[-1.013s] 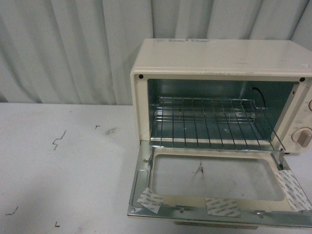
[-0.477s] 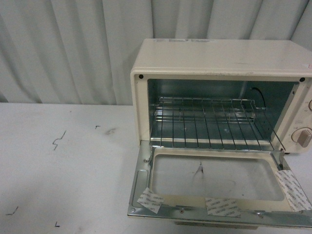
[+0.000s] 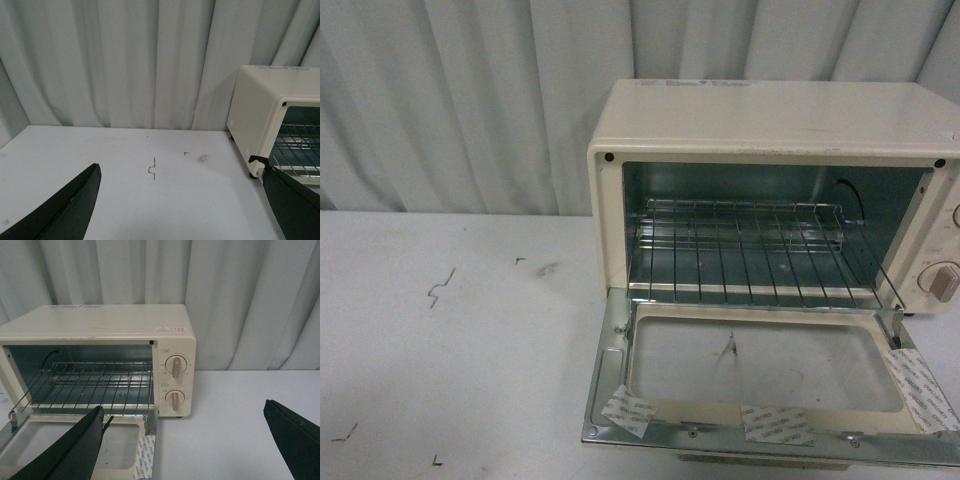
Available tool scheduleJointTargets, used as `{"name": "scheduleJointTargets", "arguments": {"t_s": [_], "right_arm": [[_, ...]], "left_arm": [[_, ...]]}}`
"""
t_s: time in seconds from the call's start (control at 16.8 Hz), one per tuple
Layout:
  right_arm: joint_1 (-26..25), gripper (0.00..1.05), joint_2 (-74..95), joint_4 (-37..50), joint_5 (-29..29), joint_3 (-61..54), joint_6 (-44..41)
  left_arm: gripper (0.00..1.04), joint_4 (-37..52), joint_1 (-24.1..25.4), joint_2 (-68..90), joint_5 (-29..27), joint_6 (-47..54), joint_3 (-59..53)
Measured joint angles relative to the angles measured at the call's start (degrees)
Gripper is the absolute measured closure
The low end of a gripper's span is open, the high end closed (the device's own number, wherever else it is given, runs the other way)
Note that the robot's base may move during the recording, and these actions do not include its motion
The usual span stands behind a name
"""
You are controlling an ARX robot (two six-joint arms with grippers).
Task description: Open oven
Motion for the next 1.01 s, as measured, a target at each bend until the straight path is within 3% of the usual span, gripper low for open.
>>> {"name": "scheduleJointTargets", "arguments": {"t_s": [1.01], "right_arm": [[0.0, 0.06, 0.0, 0.37, 0.0, 0.0, 0.0]], "left_arm": [[0.07, 0.37, 0.0, 0.0, 0.0, 0.0, 0.0]]}}
